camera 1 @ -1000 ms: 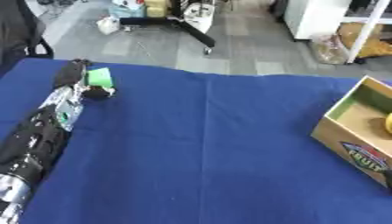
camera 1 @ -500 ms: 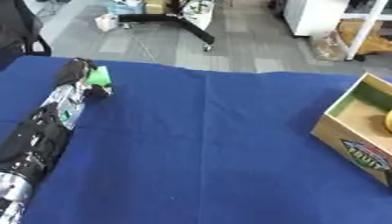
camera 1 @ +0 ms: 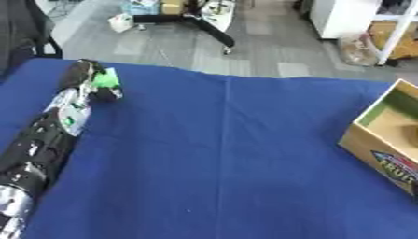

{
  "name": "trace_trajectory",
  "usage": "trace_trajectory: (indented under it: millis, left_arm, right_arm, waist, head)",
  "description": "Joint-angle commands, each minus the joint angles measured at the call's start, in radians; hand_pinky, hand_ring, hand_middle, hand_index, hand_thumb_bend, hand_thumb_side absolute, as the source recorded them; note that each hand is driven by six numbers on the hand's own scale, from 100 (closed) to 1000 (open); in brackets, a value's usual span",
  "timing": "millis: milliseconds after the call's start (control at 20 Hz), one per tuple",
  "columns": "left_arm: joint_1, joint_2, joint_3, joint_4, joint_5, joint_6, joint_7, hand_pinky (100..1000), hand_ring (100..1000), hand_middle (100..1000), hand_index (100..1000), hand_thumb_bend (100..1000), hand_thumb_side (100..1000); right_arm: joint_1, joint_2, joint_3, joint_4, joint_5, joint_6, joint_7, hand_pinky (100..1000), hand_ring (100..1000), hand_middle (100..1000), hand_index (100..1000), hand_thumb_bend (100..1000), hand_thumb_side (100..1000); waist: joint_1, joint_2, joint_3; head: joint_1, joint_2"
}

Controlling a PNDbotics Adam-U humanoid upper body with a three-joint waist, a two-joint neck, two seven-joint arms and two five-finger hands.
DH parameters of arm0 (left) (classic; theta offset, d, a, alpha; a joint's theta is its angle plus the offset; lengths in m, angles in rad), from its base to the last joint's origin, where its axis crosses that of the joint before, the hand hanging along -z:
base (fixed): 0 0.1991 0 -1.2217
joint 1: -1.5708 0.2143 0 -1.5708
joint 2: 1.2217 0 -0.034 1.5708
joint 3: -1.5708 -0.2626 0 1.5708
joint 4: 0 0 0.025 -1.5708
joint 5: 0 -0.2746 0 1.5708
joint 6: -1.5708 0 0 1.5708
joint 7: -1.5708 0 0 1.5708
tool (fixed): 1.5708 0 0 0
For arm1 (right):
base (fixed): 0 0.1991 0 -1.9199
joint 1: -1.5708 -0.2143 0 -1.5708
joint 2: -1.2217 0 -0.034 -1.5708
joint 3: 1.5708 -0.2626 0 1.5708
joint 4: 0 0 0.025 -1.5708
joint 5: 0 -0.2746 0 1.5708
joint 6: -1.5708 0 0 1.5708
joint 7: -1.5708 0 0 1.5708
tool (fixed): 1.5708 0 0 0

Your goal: Pick up the objects with one hand, pass them to the other hand, and then place them into the box on the other side of the table.

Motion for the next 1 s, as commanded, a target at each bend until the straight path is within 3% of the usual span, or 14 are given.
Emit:
trace_trajectory:
  millis: [50, 100, 400, 600, 750, 1000]
  left_arm:
    - [0.007, 0.045, -0.003, -0.103, 0.13, -0.017, -0.026, 613, 490, 464, 605, 126, 247]
    - [0.02, 0.05, -0.01, -0.139, 0.175, -0.022, -0.037, 614, 490, 465, 605, 127, 163]
    - [0.106, 0.078, -0.058, -0.4, 0.438, -0.024, -0.115, 620, 488, 462, 597, 128, 182]
    - [0.163, 0.086, -0.096, -0.578, 0.591, -0.016, -0.161, 625, 488, 461, 596, 135, 198]
    - [0.203, 0.071, -0.122, -0.702, 0.68, -0.008, -0.196, 639, 491, 463, 598, 132, 211]
    - [0.251, 0.031, -0.17, -0.851, 0.811, 0.012, -0.265, 643, 489, 460, 594, 139, 235]
  right_arm:
    - [-0.014, -0.036, -0.015, -0.021, 0.003, -0.004, 0.001, 655, 637, 653, 772, 240, 314]
    - [-0.018, -0.039, -0.015, -0.021, 0.005, -0.005, 0.001, 657, 638, 654, 773, 245, 284]
    - [-0.052, -0.061, -0.006, -0.021, 0.016, -0.021, 0.014, 666, 646, 660, 784, 250, 283]
    - [-0.098, -0.075, 0.012, -0.021, 0.018, -0.046, 0.033, 677, 655, 667, 795, 260, 278]
    - [-0.145, -0.081, 0.03, -0.021, 0.023, -0.072, 0.054, 685, 661, 672, 802, 291, 260]
    - [-0.235, -0.069, 0.066, -0.021, 0.047, -0.125, 0.087, 703, 684, 693, 825, 327, 249]
  waist:
    - [0.004, -0.046, 0.007]
    - [0.005, -0.052, 0.012]
    - [0.012, -0.087, 0.031]
    - [0.013, -0.107, 0.04]
    - [0.013, -0.117, 0.044]
    - [0.016, -0.123, 0.054]
  head:
    - [-0.019, 0.009]
    - [-0.029, 0.012]
    - [-0.116, 0.039]
    - [-0.219, 0.062]
    - [-0.287, 0.078]
    - [-0.347, 0.088]
